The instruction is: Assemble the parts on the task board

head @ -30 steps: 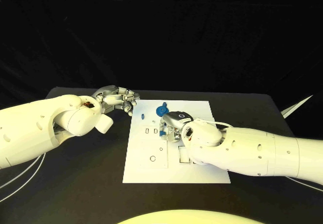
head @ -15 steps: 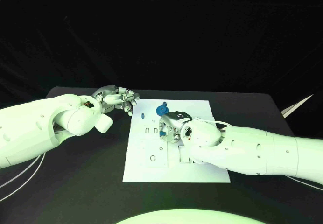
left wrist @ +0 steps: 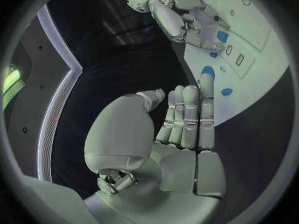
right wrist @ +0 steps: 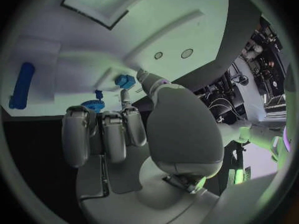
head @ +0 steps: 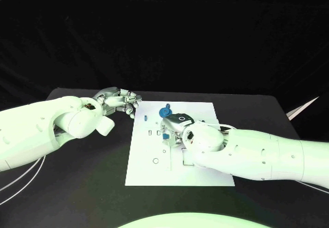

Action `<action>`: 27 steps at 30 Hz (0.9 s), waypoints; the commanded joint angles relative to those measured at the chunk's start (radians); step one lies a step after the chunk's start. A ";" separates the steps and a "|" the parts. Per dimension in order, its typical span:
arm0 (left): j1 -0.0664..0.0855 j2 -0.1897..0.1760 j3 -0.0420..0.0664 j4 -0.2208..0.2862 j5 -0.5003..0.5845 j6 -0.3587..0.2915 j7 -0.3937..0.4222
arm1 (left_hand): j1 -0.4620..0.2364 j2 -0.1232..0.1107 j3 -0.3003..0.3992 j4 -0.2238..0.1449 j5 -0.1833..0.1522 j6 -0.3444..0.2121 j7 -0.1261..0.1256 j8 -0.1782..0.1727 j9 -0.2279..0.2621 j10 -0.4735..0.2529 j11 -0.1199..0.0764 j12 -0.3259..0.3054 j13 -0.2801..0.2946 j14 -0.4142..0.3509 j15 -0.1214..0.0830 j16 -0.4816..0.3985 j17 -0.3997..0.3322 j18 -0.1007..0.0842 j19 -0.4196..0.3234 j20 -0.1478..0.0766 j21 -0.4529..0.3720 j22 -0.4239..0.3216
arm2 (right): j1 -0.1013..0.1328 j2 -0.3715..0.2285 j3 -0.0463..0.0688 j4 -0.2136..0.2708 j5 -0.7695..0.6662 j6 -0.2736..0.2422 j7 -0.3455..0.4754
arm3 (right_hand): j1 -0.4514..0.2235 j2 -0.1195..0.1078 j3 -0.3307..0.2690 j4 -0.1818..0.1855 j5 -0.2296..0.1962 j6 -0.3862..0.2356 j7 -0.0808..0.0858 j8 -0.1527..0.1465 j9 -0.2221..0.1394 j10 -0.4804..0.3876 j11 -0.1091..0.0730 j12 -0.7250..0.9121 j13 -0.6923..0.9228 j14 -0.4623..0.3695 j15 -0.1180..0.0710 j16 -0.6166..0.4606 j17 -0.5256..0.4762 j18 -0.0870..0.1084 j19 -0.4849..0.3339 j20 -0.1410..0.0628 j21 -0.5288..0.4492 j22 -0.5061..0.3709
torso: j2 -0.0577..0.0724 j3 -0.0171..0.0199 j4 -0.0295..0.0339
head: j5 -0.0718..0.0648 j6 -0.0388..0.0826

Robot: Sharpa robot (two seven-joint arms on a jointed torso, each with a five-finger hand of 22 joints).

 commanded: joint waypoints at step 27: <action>0.000 0.001 -0.001 -0.002 0.001 0.006 -0.003 | 0.003 -0.001 0.014 -0.007 0.016 -0.016 0.009 -0.008 -0.013 -0.012 0.004 -0.009 -0.010 -0.005 -0.001 -0.017 -0.008 0.013 0.006 0.006 -0.016 -0.011 | 0.000 0.009 0.000 -0.007 -0.009 0.042 -0.022 | -0.027 0.049 0.040 -0.027 0.012 0.023 -0.006 -0.001 0.002 -0.009 -0.004 -0.002 0.120 0.085 -0.002 0.005 0.252 -0.002 0.041 0.009 -0.012 0.200 | 0.001 0.0019 -0.0008 | 0.003 -0.005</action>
